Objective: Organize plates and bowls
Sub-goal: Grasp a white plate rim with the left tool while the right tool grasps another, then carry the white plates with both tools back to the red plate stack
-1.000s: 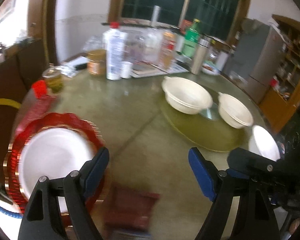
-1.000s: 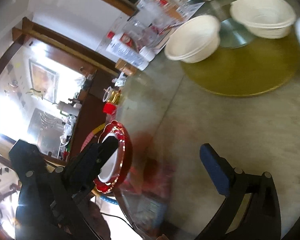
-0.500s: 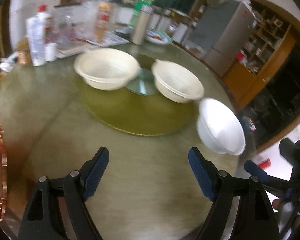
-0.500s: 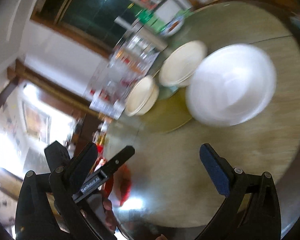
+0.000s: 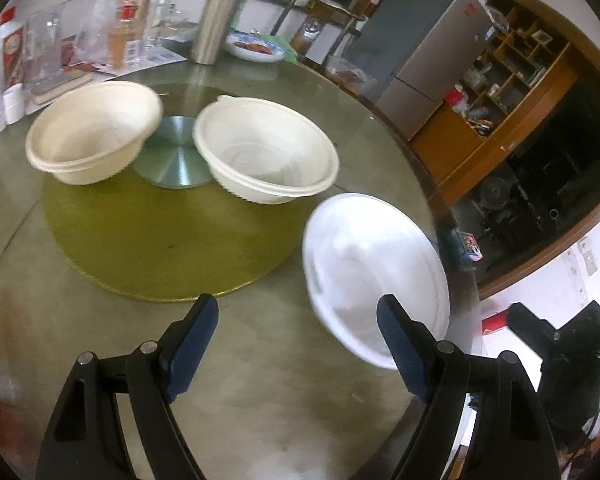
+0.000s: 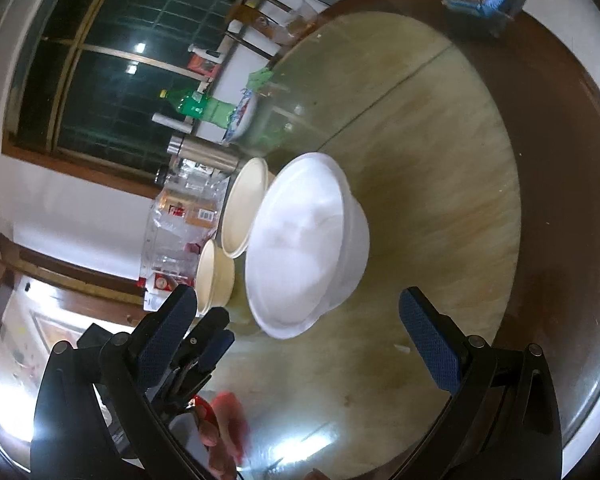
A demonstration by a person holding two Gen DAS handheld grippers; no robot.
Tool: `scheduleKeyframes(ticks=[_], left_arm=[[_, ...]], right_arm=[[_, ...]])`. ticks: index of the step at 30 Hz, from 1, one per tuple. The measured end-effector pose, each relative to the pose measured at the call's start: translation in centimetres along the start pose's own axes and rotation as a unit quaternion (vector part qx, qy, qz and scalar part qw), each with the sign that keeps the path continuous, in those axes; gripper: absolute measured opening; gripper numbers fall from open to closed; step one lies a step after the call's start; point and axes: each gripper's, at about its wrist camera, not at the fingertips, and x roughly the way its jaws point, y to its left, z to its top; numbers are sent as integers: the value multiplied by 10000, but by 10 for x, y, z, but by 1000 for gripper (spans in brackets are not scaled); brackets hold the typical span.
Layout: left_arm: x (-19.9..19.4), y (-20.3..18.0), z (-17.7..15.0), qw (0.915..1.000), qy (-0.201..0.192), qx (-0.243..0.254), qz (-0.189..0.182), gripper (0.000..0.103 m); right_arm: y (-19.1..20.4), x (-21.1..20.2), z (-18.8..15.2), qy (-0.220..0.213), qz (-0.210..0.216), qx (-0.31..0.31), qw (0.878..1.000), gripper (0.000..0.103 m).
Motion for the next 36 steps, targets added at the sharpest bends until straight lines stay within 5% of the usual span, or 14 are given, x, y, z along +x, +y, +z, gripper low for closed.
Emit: scheduleKeyframes(ticks=[10, 13, 14, 15, 17, 36], left_arm=[[28, -8, 0, 9997, 146, -56, 206, 82], [35, -7, 0, 9994, 125, -75, 314, 82], [37, -7, -1, 9994, 96, -57, 339, 80], [37, -8, -2, 9990, 29, 55, 439, 61], [40, -11, -5, 9968, 70, 312, 732, 16], [-13, 23, -26, 9925, -322, 420, 1098, 14]], right_arm=[[0, 11, 5, -85, -282, -18, 9996, 90], [1, 21, 5, -14, -560, -120, 9984, 64], [1, 26, 4, 66, -706, -209, 9973, 35], [0, 28, 2, 126, -897, -277, 9955, 16], [-1, 26, -3, 114, -893, -365, 9953, 7], [47, 25, -55, 175, -765, -1294, 9885, 6]])
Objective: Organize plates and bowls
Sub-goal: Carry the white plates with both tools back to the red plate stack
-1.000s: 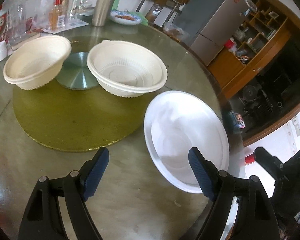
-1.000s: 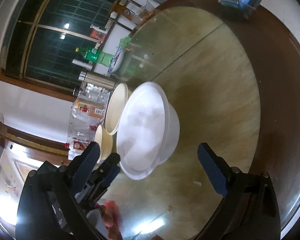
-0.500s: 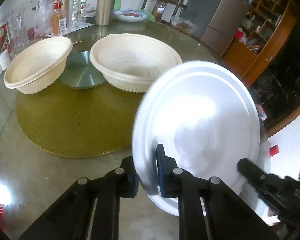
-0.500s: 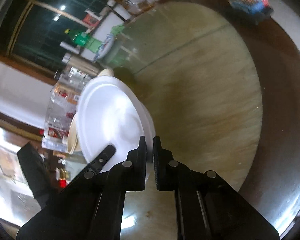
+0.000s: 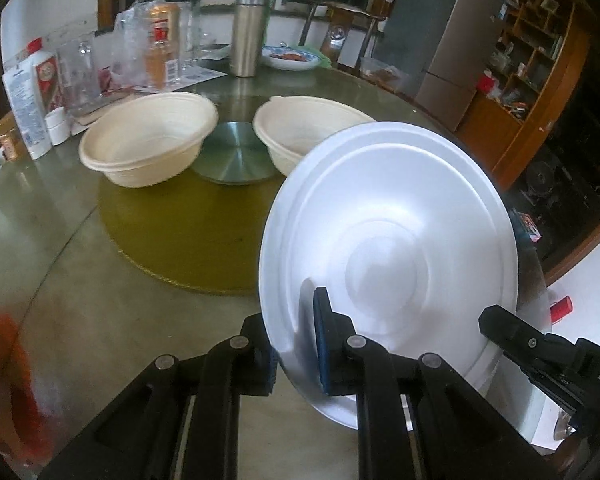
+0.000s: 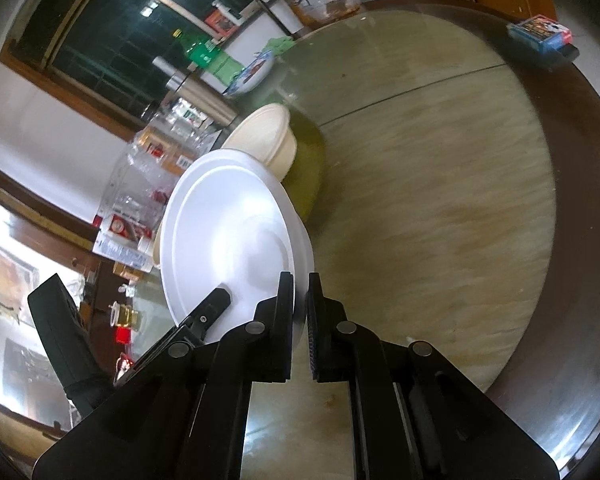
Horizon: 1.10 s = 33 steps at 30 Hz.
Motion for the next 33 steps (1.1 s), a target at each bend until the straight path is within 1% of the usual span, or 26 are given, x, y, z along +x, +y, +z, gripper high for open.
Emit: scheduleKeyframes(ticks=[6, 17, 33], left_arm=[[-12, 9, -4, 9998, -158, -38, 109, 14], [-27, 24, -10, 9990, -336, -170, 233, 14], [-49, 46, -17, 9975, -540, -379, 251, 14]], right_arm=[[14, 1, -9, 21, 36, -167, 9999, 6], [35, 6, -17, 81, 90, -444, 9989, 6], [62, 9, -23, 117, 237, -768, 9967, 6]])
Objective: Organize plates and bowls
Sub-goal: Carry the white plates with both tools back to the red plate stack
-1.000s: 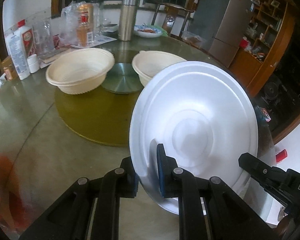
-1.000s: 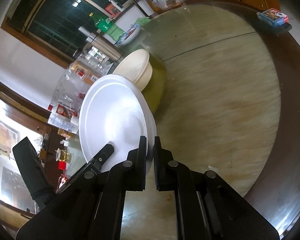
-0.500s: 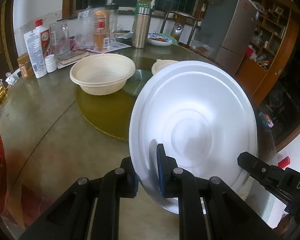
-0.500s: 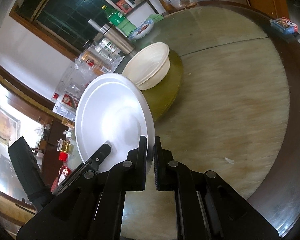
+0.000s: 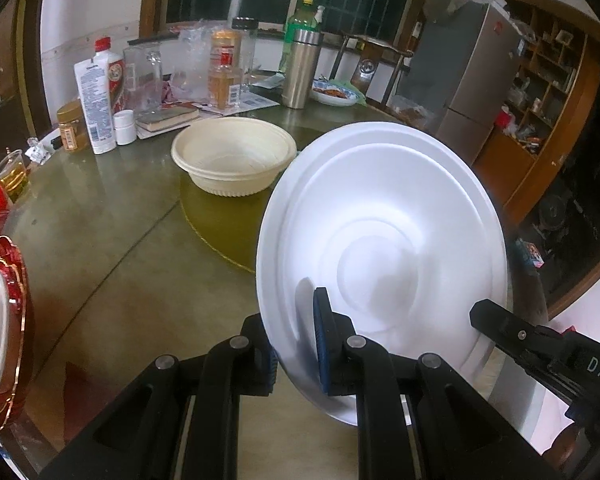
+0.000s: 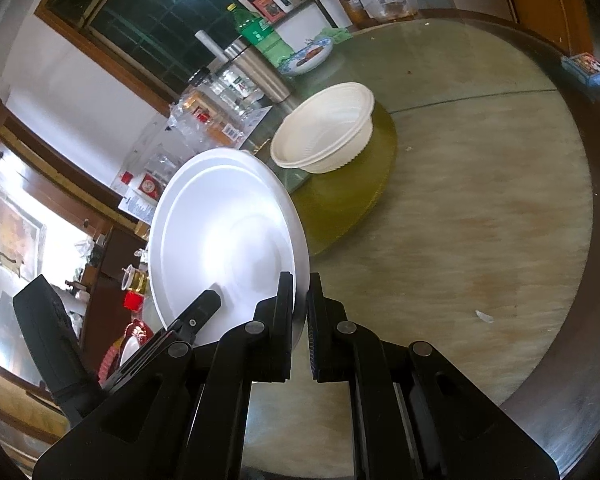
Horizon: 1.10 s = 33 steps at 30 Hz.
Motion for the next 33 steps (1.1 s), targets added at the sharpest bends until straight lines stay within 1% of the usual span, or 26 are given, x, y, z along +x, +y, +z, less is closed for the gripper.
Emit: scheduleKeyframes(ticks=[13, 33], left_arm=[[-25, 37, -6, 9991, -200, -326, 180, 14], [-51, 89, -20, 9955, -319, -787, 424, 14]], right_arm=[[38, 15, -10, 164, 276, -428, 9986, 6], [87, 45, -29, 510, 632, -894, 9927, 6]])
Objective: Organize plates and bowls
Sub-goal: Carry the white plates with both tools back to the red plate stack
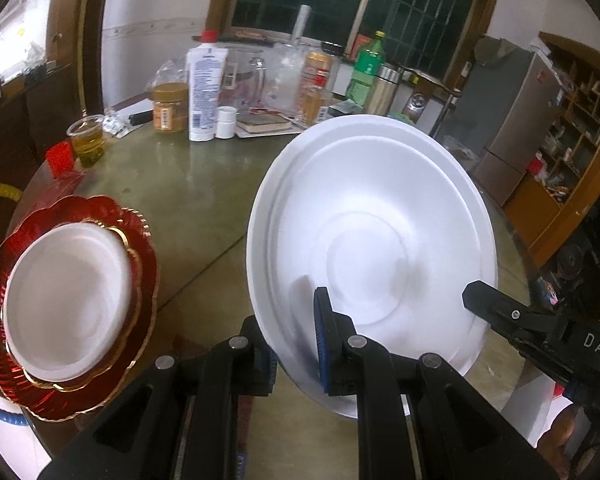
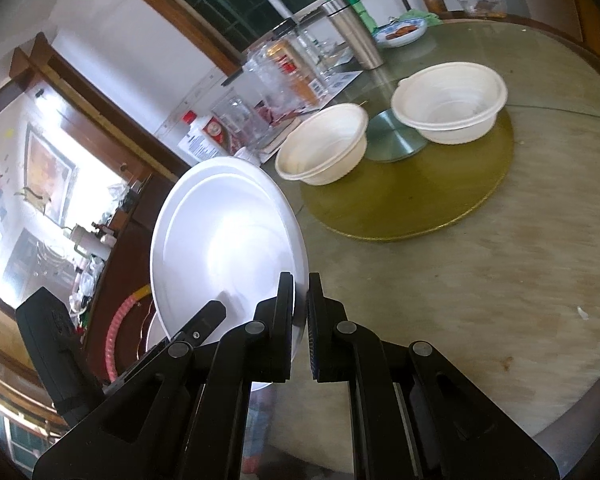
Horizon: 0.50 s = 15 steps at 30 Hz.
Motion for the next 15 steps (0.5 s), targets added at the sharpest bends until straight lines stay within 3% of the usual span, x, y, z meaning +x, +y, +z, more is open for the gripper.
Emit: scheduleKeyframes(ticks=[15], left_arm=[[-30, 74, 0, 9966, -211, -666, 432, 15]], right_arm=[[65, 52, -13, 522, 545, -510, 9958, 6]])
